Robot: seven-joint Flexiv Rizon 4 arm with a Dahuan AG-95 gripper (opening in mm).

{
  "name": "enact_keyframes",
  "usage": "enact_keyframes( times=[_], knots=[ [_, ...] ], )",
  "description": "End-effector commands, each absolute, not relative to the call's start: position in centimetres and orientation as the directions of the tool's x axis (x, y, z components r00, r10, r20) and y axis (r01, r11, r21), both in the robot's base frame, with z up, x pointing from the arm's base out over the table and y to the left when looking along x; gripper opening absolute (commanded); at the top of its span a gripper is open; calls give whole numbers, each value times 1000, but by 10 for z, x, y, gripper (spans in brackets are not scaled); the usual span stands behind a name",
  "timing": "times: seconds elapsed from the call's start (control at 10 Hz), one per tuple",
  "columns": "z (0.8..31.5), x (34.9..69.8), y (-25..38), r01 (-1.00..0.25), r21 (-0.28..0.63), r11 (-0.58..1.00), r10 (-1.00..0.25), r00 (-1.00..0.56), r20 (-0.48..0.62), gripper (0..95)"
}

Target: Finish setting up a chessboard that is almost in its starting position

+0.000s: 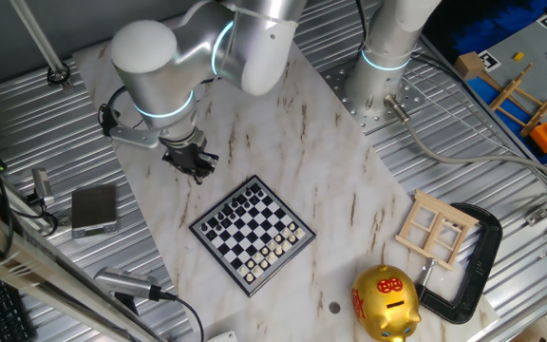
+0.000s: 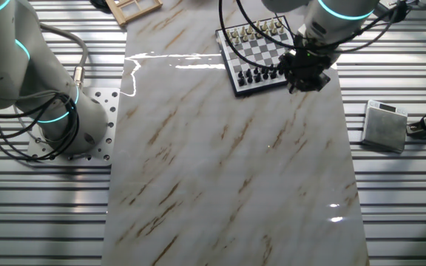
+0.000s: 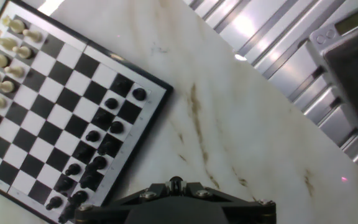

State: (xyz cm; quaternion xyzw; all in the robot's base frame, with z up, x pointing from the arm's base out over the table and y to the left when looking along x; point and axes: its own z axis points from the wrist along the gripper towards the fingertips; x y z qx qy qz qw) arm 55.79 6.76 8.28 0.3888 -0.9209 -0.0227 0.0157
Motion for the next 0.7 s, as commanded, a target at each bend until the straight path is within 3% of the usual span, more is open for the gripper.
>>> enact_keyframes(
  times=[0.1, 0.7],
  knots=[
    [83, 558, 68, -714, 52, 698, -716, -698, 27, 0],
    [83, 558, 68, -762, 62, 644, -764, -645, 13, 0]
  ],
)
